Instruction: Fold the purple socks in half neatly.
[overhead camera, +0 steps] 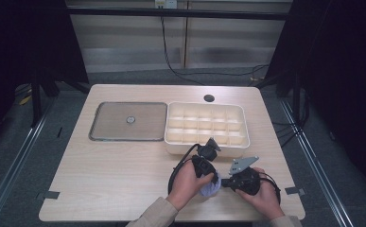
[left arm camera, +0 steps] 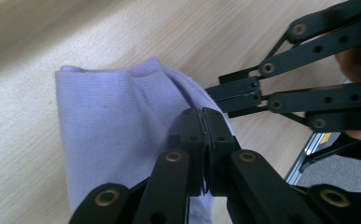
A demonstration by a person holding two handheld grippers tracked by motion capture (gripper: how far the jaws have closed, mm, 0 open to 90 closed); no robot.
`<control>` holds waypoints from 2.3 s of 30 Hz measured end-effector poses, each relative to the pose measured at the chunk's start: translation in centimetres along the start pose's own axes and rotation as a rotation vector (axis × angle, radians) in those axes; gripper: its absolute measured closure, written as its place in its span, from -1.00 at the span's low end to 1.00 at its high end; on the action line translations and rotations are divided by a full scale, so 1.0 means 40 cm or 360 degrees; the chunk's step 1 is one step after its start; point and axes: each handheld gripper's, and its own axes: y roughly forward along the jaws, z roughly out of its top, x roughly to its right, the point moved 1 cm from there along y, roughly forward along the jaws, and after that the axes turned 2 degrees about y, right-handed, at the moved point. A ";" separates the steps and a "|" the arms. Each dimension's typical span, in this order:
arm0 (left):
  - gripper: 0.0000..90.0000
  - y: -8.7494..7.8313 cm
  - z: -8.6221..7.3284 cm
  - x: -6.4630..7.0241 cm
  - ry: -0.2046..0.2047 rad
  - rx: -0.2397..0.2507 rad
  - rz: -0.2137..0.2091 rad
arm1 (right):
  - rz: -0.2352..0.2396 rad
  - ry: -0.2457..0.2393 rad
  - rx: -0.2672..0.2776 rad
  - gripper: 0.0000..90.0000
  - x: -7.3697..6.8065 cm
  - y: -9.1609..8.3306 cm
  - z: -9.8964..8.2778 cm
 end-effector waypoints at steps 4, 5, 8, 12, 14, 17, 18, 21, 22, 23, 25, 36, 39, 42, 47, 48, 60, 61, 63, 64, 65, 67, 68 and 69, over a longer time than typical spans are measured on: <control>0.95 0.013 -0.011 -0.009 -0.0002 0.0008 -0.0005 | 0.0003 -0.0002 0.0000 1.00 0.001 0.000 0.000; 0.94 0.014 -0.012 -0.007 -0.0012 0.0012 0.0001 | 0.0000 -0.0003 -0.0002 1.00 0.001 0.000 0.000; 0.89 0.015 -0.014 -0.004 0.0007 0.0025 0.0011 | -0.0009 -0.0005 -0.0008 1.00 0.002 -0.001 -0.001; 0.71 0.003 -0.014 0.003 0.0030 0.0021 0.0022 | -0.0010 -0.0005 -0.0005 1.00 0.002 -0.001 -0.001; 0.69 -0.008 -0.013 0.003 0.0022 0.0033 0.0009 | -0.0007 0.0001 -0.0004 1.00 0.001 -0.001 0.000; 0.65 -0.034 -0.011 0.002 0.0037 0.0046 0.0009 | -0.0006 0.0002 -0.0003 1.00 0.001 0.000 0.000; 0.64 -0.045 -0.010 0.002 0.0037 0.0056 0.0022 | -0.0005 0.0002 -0.0002 1.00 0.001 0.000 0.000; 0.59 -0.070 -0.009 -0.003 0.0040 0.0074 0.0042 | -0.0006 0.0001 -0.0002 1.00 0.001 0.000 0.000; 0.56 -0.079 -0.009 -0.005 0.0037 0.0086 0.0056 | -0.0006 -0.0001 -0.0001 1.00 0.001 0.000 0.000; 0.54 -0.089 -0.010 -0.009 0.0036 0.0099 0.0061 | -0.0006 -0.0001 -0.0001 1.00 0.001 0.000 0.000; 0.49 -0.102 -0.012 -0.018 0.0032 0.0109 0.0070 | -0.0007 -0.0001 -0.0001 1.00 0.001 0.000 0.000; 0.37 -0.137 -0.033 -0.074 -0.0053 0.0143 0.0092 | 0.0000 0.0002 0.0003 1.00 0.002 0.000 -0.001; 0.35 -0.134 -0.038 -0.087 -0.0072 0.0143 0.0084 | 0.0003 0.0006 0.0004 1.00 0.003 0.000 -0.001; 0.32 -0.126 -0.046 -0.100 -0.0099 0.0134 0.0069 | -0.0001 0.0004 0.0004 1.00 0.002 0.000 -0.001; 0.31 -0.108 -0.061 -0.120 -0.0148 0.0112 0.0052 | -0.0001 0.0001 0.0005 1.00 0.003 0.000 -0.001; 0.31 -0.104 -0.064 -0.122 -0.0157 0.0112 0.0040 | -0.0003 0.0000 0.0005 1.00 0.002 0.000 -0.001; 0.58 -0.080 -0.081 -0.127 -0.0187 0.0046 -0.0027 | -0.0015 -0.0008 0.0001 1.00 0.000 0.001 0.001; 0.66 -0.079 -0.082 -0.127 -0.0191 0.0045 -0.0025 | -0.0010 -0.0008 0.0006 1.00 0.000 0.002 0.001; 0.79 -0.080 -0.082 -0.127 -0.0195 0.0042 -0.0026 | -0.0002 -0.0007 0.0006 1.00 0.000 0.002 0.001; 0.83 -0.080 -0.082 -0.126 -0.0197 0.0038 -0.0024 | -0.0003 -0.0007 0.0005 1.00 -0.001 0.002 0.001; 0.86 -0.081 -0.082 -0.125 -0.0196 0.0035 -0.0027 | -0.0005 -0.0014 0.0007 1.00 0.000 0.002 0.001; 0.87 -0.083 -0.081 -0.122 -0.0197 0.0028 -0.0025 | -0.0009 -0.0014 0.0004 1.00 -0.002 -0.002 0.003; 0.88 -0.084 -0.081 -0.121 -0.0192 0.0030 -0.0027 | -0.0009 -0.0025 0.0009 1.00 -0.001 -0.004 0.002; 0.88 -0.086 -0.080 -0.120 -0.0190 0.0025 -0.0025 | -0.0008 -0.0013 0.0022 1.00 -0.001 -0.008 0.003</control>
